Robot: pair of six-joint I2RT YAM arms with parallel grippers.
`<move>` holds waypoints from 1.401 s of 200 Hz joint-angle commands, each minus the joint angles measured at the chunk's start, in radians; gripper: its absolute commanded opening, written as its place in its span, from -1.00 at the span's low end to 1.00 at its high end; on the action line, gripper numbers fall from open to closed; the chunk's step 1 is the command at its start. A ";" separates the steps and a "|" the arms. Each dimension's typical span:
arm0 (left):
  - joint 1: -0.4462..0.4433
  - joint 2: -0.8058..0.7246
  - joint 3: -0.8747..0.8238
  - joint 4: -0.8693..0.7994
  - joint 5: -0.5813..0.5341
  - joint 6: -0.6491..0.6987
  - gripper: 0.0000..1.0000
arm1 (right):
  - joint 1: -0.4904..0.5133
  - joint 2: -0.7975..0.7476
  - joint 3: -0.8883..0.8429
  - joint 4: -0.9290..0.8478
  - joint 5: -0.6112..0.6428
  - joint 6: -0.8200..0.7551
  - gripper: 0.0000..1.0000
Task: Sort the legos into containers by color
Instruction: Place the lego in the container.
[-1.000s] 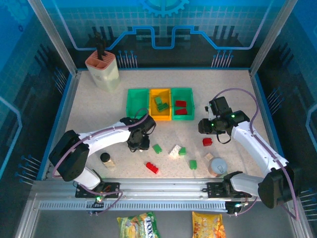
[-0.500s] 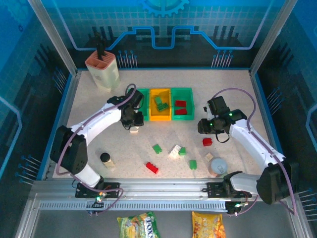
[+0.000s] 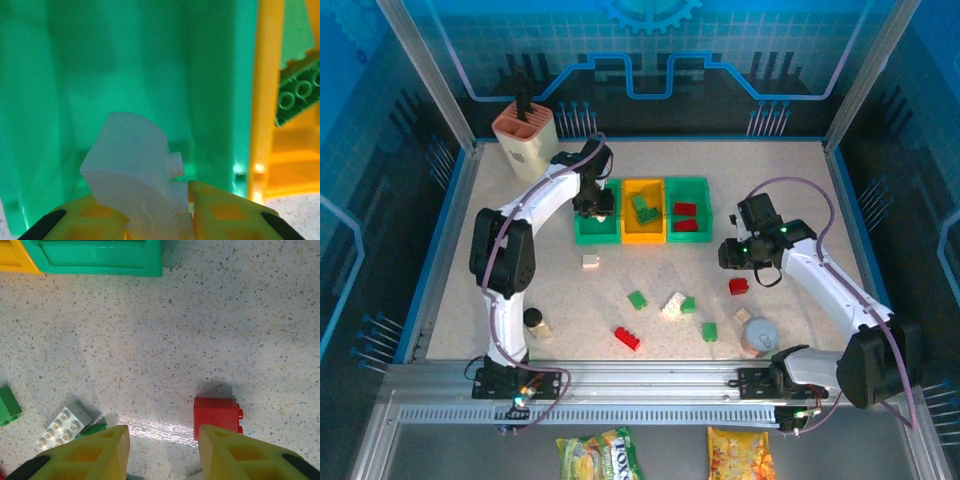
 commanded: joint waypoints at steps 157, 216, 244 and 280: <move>0.033 0.272 0.240 0.003 -0.056 0.111 -0.28 | 0.014 0.034 0.003 0.010 0.009 -0.013 -0.18; 0.032 0.198 0.190 0.029 -0.037 0.093 -0.21 | 0.016 0.014 0.005 0.005 0.006 -0.002 -0.19; 0.032 0.139 0.155 0.020 -0.025 0.088 -0.17 | 0.017 0.012 0.011 0.002 0.004 -0.001 -0.19; 0.032 0.018 0.037 0.052 0.008 0.049 -0.17 | 0.027 0.006 0.012 0.001 0.001 0.007 -0.20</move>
